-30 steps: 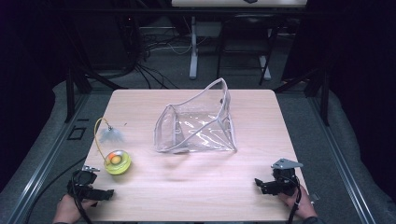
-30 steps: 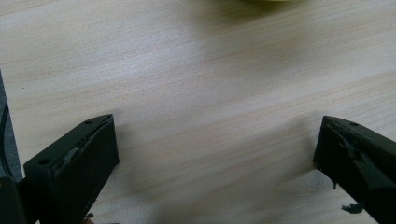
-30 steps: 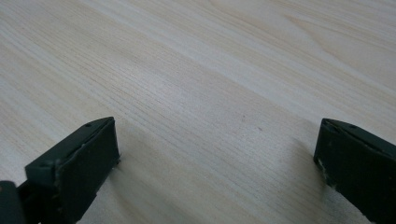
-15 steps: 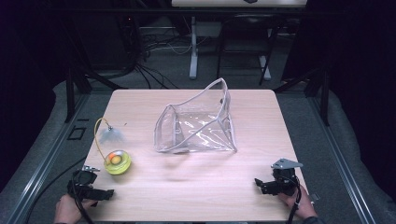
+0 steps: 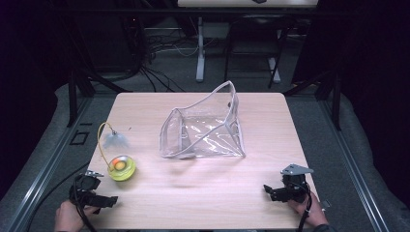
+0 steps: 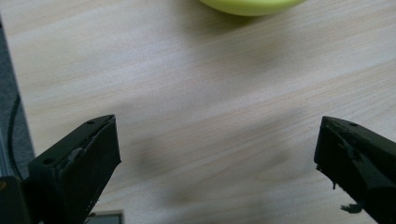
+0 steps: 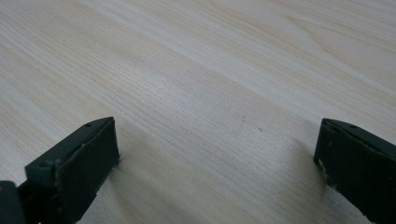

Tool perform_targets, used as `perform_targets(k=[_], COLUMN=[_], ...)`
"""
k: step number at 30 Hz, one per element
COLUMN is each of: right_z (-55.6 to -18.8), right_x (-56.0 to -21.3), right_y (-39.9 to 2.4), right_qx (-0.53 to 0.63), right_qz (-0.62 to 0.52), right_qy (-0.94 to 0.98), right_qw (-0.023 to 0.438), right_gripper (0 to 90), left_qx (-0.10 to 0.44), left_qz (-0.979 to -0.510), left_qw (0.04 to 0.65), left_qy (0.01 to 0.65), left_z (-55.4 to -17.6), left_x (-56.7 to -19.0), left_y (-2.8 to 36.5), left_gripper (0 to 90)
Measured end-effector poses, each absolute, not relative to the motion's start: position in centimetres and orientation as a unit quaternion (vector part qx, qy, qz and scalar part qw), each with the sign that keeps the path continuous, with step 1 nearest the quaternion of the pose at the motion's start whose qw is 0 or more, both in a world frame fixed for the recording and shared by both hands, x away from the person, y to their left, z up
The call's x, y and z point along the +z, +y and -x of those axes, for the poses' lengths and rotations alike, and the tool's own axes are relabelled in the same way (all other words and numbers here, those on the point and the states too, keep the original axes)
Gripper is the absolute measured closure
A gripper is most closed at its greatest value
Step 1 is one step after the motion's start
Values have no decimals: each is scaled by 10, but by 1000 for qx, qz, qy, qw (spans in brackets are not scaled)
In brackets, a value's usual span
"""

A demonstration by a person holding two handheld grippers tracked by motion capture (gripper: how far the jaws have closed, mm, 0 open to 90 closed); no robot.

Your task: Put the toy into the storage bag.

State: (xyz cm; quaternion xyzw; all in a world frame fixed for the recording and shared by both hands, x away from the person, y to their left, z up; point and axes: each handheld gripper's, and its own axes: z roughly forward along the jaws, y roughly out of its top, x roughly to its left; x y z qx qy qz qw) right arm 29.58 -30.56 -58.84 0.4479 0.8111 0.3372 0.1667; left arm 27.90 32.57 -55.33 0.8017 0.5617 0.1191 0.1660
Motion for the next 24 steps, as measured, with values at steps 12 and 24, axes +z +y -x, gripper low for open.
perform_targets(k=[12,24], right_z=[-296,-295], right_x=[-589,-589], right_y=[-305,-305], right_qx=[338,338], right_qz=[-448,-448], right_qy=[811,810], right_qw=[169,169], right_gripper=[0,0], left_qx=[110,81], left_qz=[-808,-814], left_qw=[189,223], left_qy=[548,531], left_z=[-279,-289], left_x=[-537,-507], left_y=[323,320], left_gripper=[0,1])
